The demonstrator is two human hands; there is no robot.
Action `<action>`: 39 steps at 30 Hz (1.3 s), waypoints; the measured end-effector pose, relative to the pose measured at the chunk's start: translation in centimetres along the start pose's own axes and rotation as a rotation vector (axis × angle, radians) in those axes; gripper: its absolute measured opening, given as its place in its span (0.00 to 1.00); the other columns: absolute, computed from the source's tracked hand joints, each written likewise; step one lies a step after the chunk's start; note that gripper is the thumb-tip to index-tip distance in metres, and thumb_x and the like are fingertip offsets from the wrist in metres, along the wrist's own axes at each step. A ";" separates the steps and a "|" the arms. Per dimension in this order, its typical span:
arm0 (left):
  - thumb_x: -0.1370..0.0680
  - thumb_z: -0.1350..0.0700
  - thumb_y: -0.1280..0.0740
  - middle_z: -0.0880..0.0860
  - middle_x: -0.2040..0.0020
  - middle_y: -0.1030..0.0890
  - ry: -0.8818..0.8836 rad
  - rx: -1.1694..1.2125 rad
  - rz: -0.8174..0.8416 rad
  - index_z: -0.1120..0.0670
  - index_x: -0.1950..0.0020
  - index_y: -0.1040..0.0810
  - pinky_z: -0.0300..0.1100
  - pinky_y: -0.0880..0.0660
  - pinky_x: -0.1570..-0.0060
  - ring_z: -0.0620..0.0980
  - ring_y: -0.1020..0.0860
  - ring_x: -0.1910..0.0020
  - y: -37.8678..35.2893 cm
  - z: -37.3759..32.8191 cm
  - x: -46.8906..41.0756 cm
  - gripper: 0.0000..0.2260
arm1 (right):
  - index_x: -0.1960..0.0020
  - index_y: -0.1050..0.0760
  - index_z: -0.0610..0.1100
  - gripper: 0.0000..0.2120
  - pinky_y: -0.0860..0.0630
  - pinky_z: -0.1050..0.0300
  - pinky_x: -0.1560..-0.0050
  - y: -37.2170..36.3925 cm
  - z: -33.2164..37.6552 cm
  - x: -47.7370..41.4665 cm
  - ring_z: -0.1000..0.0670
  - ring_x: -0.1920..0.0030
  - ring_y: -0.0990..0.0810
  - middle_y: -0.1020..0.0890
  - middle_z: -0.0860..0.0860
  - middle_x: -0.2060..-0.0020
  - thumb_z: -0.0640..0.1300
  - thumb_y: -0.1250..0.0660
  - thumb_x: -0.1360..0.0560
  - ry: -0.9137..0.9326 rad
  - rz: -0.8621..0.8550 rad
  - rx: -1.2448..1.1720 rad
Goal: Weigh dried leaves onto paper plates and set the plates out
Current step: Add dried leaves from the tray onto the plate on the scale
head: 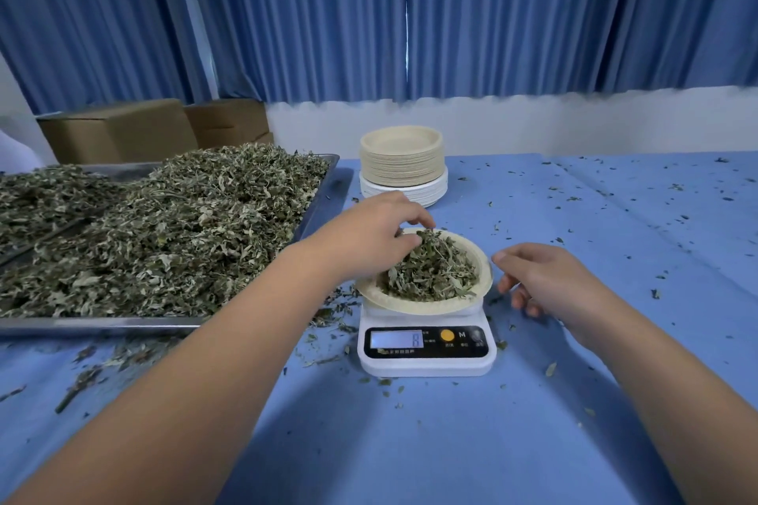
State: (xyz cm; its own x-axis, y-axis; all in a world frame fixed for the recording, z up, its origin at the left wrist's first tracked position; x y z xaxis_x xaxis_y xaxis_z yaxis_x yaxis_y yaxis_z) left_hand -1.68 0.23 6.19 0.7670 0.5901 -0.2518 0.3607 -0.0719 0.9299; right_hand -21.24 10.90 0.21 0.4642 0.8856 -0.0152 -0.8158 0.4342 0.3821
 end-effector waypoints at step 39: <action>0.23 0.60 0.31 0.49 0.50 0.17 0.181 0.527 -0.445 0.40 0.56 0.21 0.36 0.24 0.58 0.45 0.20 0.58 3.8 1.7 1.9 0.13 | 0.54 0.22 0.47 0.06 0.30 0.52 0.66 0.4 0.5 0.8 0.49 0.71 0.27 0.19 0.50 0.66 0.46 0.36 0.22 0.033 -0.030 0.030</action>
State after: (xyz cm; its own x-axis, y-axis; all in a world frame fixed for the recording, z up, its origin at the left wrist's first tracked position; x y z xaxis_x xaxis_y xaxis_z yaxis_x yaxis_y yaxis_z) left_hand 2.09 -0.28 8.78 0.4034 0.7751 -0.4863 0.8628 -0.1452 0.4843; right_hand -21.04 11.73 0.78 0.4760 0.8776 -0.0572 -0.7909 0.4556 0.4085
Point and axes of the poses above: each hand's wrist, its own x-axis away from the middle knuckle, its own y-axis out of the back of the hand, z = x × y, the point moved 2 cm from there along -x, towards the middle knuckle
